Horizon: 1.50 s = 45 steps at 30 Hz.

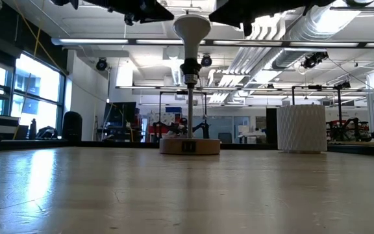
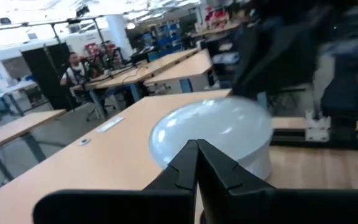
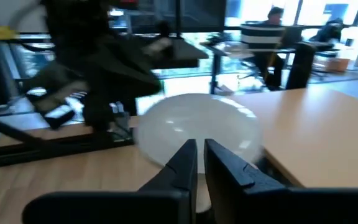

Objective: Screw lightbulb
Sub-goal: Insert the white lightbulb into the desk lamp

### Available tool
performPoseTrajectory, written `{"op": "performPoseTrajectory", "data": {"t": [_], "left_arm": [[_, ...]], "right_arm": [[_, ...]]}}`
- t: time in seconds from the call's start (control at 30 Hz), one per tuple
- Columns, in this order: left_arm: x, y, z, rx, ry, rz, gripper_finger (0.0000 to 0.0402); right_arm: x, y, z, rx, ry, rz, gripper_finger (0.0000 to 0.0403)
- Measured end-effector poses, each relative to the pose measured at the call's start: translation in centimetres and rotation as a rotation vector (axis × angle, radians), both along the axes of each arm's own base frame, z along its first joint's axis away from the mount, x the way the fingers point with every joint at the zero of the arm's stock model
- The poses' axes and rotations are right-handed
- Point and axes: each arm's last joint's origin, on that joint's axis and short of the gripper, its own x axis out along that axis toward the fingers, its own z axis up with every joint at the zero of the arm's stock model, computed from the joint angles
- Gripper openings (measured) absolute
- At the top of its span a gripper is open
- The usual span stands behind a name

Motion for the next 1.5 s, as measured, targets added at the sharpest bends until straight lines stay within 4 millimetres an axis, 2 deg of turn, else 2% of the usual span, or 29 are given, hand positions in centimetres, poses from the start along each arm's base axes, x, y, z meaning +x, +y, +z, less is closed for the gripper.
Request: {"op": "performPoseTrajectory", "data": {"t": [0.17,0.3,0.4,0.47,0.57,0.7,0.87,1.07,1.27,1.5], "left_arm": [[0.5,1.5,-0.9,-0.005,0.034,0.047,0.0],[0.3,2.7,-1.3,-0.004,0.074,0.107,0.0],[-0.1,2.9,-1.0,0.001,0.066,0.148,0.0],[-0.2,2.6,-0.8,0.014,0.068,0.141,0.0],[-0.1,1.8,-0.7,0.034,0.075,0.11,0.0],[0.1,0.6,-0.5,0.035,0.06,0.067,0.0],[0.3,-0.6,-0.2,0.037,0.024,0.022,0.0],[0.8,-0.3,-0.5,0.044,0.021,0.03,0.0],[1.3,1.3,-1.1,0.043,0.023,0.093,0.0],[1.6,3.0,-2.7,0.026,0.104,0.124,0.0]], "right_arm": [[0.3,1.3,0.0,0.004,-0.003,0.068,0.0025],[0.5,2.8,0.1,0.004,0.002,0.201,0.0025],[-0.3,3.8,1.0,-0.055,-0.021,0.23,0.0025],[-1.2,4.2,2.0,-0.095,-0.055,0.183,0.0025],[-2.3,4.0,2.8,-0.109,-0.069,0.062,0.0025],[-2.7,2.6,2.4,-0.1,-0.016,-0.033,0.0025],[-1.5,0.2,0.4,-0.024,0.07,-0.139,0.0025],[0.5,-1.2,-0.5,-0.008,-0.009,-0.179,0.0025],[0.8,-0.8,-0.7,0.068,-0.023,-0.111,0.0025],[1.2,2.7,-0.1,0.059,-0.047,0.128,0.0025]]}}
